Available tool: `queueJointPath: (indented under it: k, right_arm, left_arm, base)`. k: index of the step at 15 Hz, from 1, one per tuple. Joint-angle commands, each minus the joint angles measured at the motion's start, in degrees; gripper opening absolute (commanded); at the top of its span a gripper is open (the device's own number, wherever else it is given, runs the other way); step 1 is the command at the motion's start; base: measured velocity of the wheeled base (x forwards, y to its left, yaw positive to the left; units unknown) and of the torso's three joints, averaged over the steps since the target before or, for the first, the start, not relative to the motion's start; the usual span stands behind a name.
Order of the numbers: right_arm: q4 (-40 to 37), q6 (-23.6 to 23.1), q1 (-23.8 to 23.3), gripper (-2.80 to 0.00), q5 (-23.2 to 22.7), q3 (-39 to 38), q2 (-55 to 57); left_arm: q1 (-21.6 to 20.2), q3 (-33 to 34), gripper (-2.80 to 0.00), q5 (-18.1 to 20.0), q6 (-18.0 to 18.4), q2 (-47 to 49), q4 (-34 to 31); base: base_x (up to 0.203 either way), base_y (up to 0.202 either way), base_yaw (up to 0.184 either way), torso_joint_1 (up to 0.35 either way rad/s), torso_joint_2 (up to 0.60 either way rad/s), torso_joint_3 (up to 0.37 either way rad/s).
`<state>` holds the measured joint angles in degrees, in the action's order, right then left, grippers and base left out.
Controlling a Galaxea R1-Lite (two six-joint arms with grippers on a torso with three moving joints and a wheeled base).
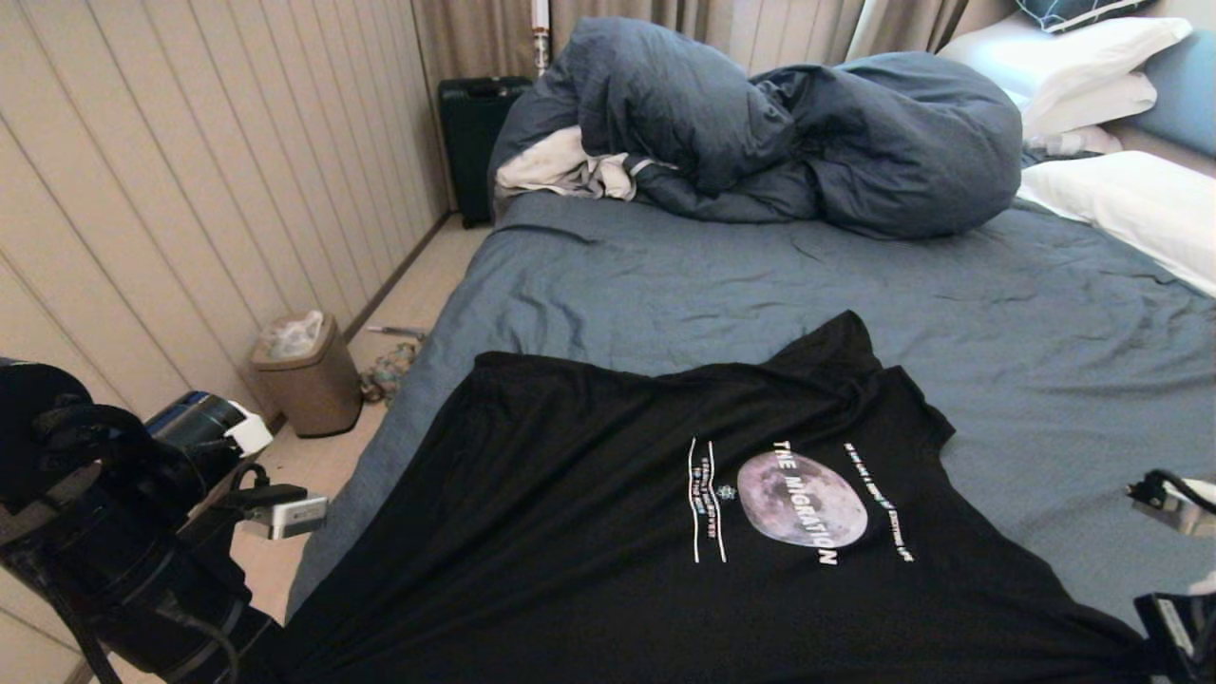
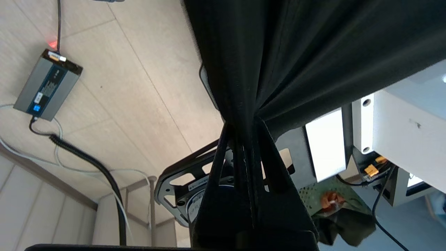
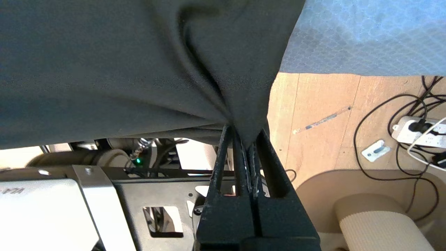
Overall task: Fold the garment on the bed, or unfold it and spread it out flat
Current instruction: Fold the black T-shirt
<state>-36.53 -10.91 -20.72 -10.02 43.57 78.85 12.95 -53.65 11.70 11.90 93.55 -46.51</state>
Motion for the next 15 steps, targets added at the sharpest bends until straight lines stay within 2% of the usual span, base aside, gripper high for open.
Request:
queueJointPath:
  k: [1, 5, 9, 11, 15]
  right_arm:
    - [-0.2, -0.1, 1.3, -2.80, -0.2, -0.3, 1.9]
    - [-0.1, 1.9, 2.3, -2.80, -0.4, 5.3, 6.1]
    - [-0.1, 8.0, 5.4, -2.80, -0.4, 16.4, 14.4]
    - [-0.1, 9.5, 6.9, -2.80, -0.5, 20.3, 19.5]
    - [2.8, 12.4, 8.6, -2.80, -0.5, 25.4, 27.7]
  left_arm:
    - [0.0, -0.5, -2.80, 0.0, -0.1, 3.0, 0.0]
    - [0.0, -5.9, -2.80, 0.7, -0.6, 4.3, -0.4]
    - [0.0, -15.1, -2.80, 0.9, -0.8, 9.0, -2.3]
    - [-0.1, -18.7, -2.80, 1.1, -1.1, 12.9, -2.7]
    - [-0.8, -25.2, -2.80, 4.4, -1.6, 20.0, -2.6]
  base:
    - [0.000, 0.000, 0.000, 0.000, 0.00, 0.000]
    - [0.000, 0.000, 0.000, 0.000, 0.00, 0.000]
    - [0.000, 0.000, 0.000, 0.000, 0.00, 0.000]
    - [0.000, 0.000, 0.000, 0.000, 0.00, 0.000]
    - [0.000, 0.000, 0.000, 0.000, 0.00, 0.000]
